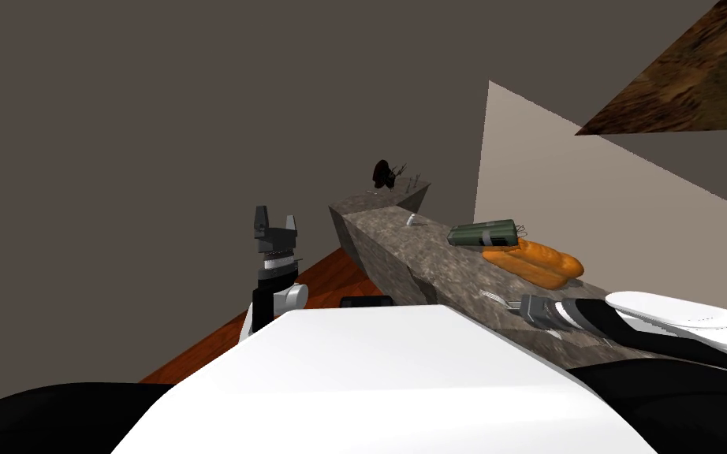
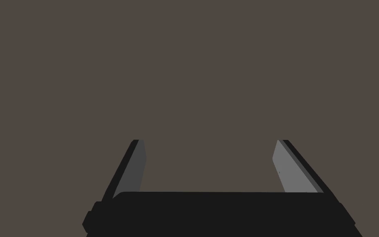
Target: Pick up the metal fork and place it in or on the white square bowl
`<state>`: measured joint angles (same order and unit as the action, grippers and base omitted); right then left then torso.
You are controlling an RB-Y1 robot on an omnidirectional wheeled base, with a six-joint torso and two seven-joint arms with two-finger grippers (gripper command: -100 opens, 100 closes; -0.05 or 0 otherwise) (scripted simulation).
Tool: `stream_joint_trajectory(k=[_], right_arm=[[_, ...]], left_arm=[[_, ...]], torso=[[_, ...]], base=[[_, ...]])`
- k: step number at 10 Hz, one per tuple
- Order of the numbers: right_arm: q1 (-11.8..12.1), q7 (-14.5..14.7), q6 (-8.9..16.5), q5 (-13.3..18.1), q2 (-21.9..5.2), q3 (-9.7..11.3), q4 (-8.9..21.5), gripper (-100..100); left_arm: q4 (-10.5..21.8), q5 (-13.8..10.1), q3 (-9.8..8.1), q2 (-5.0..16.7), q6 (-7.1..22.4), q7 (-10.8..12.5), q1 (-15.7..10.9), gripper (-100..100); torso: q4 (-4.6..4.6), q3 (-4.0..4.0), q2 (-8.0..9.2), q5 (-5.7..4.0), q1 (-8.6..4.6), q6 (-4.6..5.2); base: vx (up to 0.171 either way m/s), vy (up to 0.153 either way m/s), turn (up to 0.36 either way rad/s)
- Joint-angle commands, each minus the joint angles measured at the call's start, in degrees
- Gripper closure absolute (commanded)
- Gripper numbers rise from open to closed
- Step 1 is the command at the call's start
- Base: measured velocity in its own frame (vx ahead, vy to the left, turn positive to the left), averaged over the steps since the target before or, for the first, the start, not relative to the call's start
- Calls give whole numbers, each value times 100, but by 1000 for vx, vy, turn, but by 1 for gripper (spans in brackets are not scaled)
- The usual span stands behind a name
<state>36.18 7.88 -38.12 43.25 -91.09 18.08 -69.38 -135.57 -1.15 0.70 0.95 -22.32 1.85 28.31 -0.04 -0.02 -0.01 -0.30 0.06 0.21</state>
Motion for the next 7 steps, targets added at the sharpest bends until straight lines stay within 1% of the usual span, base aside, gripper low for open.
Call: stream_joint_trajectory(k=[1, 3, 4, 5, 6, 7], right_arm=[[0, 0, 0, 0, 0, 0, 0, 100], [1, 2, -3, 1, 0, 1, -1, 100], [1, 2, -3, 1, 0, 1, -1, 0], [-28, -79, -100, -27, -161, -44, -58, 100], [8, -23, -55, -31, -96, -37, -30, 100], [7, -31, -69, -36, -112, -46, -32, 0]], left_arm=[[0, 0, 0, 0, 0, 0, 0, 0], [0, 0, 0, 0, 0, 0, 0, 0], [0, 0, 0, 0, 0, 0, 0, 0], [0, 0, 0, 0, 0, 0, 0, 0], [0, 0, 0, 0, 0, 0, 0, 0], [0, 0, 0, 0, 0, 0, 0, 0]], torso=[[0, 0, 0, 0, 0, 0], [0, -1, -2, -1, -5, 0], [0, -1, -2, -1, -6, 0], [0, -1, -2, -1, -6, 0], [1, -2, -5, 4, -2, -1], [0, -2, -4, 0, -2, 0]], base=[[0, 0, 0], [0, 0, 0], [0, 0, 0], [6, 3, -50], [0, 0, 0], [0, 0, 0]])
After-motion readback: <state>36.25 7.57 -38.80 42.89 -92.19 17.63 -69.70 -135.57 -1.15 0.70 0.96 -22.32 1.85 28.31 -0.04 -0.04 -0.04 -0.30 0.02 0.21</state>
